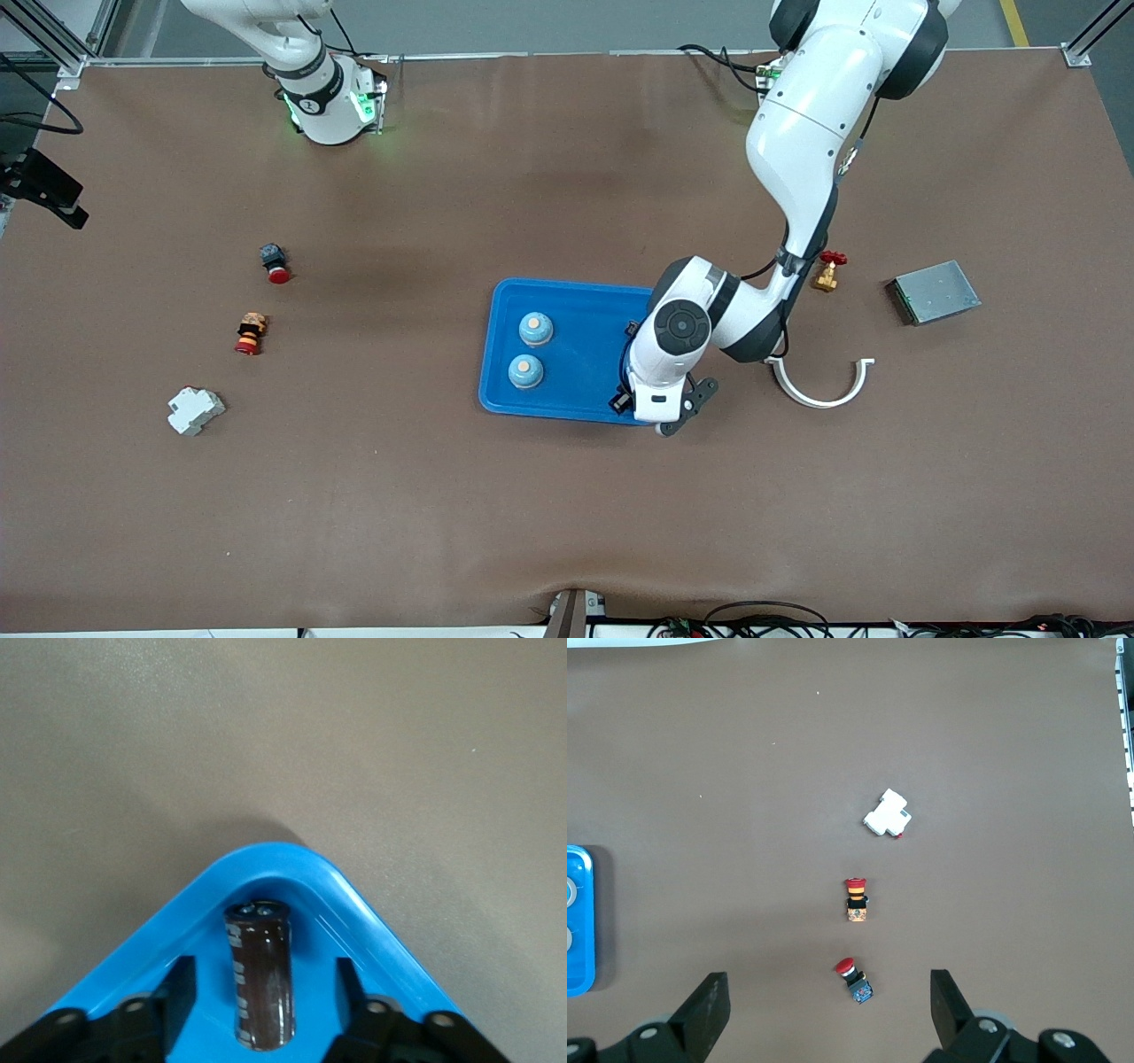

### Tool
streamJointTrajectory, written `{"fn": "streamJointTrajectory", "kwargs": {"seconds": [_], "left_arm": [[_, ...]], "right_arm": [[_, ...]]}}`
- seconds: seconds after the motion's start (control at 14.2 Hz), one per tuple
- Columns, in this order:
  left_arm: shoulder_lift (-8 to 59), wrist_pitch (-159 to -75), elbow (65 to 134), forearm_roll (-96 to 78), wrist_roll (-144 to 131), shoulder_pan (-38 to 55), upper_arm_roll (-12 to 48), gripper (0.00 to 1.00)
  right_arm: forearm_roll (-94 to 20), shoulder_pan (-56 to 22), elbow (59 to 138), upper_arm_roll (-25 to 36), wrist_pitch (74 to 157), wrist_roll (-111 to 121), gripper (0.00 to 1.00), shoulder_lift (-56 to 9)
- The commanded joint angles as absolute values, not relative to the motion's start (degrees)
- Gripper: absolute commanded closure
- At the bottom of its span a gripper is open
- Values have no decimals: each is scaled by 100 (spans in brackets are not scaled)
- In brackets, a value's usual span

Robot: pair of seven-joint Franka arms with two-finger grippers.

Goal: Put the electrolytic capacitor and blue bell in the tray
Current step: 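Carry the black capacitor over the tray with the left gripper, then lower the capacitor into the tray and open the left gripper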

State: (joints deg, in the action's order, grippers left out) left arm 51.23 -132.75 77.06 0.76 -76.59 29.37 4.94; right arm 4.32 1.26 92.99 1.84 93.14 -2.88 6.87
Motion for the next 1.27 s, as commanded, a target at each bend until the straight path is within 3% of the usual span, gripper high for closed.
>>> {"fn": "streamJointTrajectory", "kwargs": {"seconds": [0.0,0.35,0.85,1.2], "left_arm": [[4975,-13141,7682,263,-7805,2962,439,0],[4422,-12684,7638,316,-7428,2796,325,0],[3183,-10418,7682,141,-5066,1839,396,0],[2454,-9774,7961,132,-3238,934,404,0]], "right_arm": [[352,44,8581,246,8887,-264,0,204],[343,44,8376,246,8780,-334,0,-35],[343,35,8411,237,8885,-343,0,-79],[-307,79,8464,237,8921,-615,0,-70]]}}
